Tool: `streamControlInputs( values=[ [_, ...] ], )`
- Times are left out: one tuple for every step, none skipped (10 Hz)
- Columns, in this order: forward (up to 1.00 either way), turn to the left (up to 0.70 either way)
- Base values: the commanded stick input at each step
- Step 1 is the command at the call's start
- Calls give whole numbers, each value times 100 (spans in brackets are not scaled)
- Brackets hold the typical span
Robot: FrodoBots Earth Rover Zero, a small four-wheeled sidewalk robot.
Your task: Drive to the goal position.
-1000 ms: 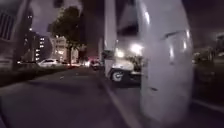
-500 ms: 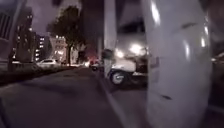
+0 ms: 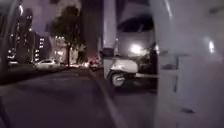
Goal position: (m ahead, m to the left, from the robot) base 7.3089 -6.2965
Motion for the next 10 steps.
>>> streamControlInputs(
  values=[
    [45,27],
    [45,27],
    [45,27],
    [45,27],
    [45,0],
    [45,0],
    [45,0],
    [45,0],
    [45,0],
    [45,0]
  ],
)
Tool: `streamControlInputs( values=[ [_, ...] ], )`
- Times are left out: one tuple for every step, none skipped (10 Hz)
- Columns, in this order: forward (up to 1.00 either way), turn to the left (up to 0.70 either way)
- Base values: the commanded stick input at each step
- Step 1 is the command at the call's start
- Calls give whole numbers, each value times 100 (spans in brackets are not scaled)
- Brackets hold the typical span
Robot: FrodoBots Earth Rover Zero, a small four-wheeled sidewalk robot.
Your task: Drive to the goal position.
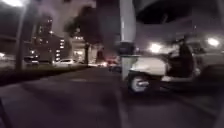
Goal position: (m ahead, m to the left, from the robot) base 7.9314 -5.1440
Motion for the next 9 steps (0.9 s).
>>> streamControlInputs(
  values=[
    [45,15],
    [45,27],
    [45,27],
    [45,27],
    [45,10],
    [45,0],
    [45,0],
    [45,0],
    [45,0]
  ],
)
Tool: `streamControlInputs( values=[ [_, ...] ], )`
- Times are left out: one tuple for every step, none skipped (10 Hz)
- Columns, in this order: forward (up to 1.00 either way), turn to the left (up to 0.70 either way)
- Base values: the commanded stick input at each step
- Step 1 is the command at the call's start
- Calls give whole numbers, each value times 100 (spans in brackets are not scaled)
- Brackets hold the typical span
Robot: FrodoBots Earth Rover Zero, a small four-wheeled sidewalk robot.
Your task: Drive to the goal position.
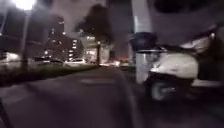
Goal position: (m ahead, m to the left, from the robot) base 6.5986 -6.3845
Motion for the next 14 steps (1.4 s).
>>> streamControlInputs(
  values=[
    [45,0],
    [45,0],
    [45,0],
    [45,0],
    [45,0],
    [45,0],
    [45,0],
    [45,0],
    [45,0],
    [45,-2],
    [45,-23],
    [45,-23],
    [45,0],
    [45,0]
  ],
)
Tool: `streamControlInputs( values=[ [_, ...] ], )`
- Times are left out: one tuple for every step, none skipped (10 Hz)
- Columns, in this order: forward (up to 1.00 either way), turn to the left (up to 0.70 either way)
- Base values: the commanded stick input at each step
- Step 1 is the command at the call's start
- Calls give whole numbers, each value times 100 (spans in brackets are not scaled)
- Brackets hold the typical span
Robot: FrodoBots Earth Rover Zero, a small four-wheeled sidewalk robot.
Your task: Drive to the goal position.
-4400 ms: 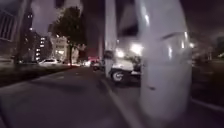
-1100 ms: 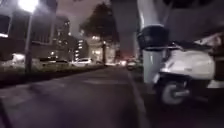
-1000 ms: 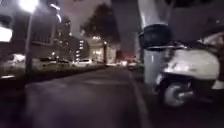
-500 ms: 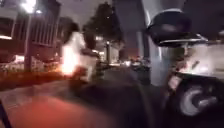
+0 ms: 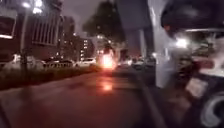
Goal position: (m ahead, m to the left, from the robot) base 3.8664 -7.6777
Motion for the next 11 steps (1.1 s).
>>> streamControlInputs(
  values=[
    [45,0],
    [45,0],
    [45,0],
    [45,0],
    [45,0],
    [45,0],
    [45,0],
    [45,0],
    [45,-8],
    [45,-26],
    [45,-26]
  ],
)
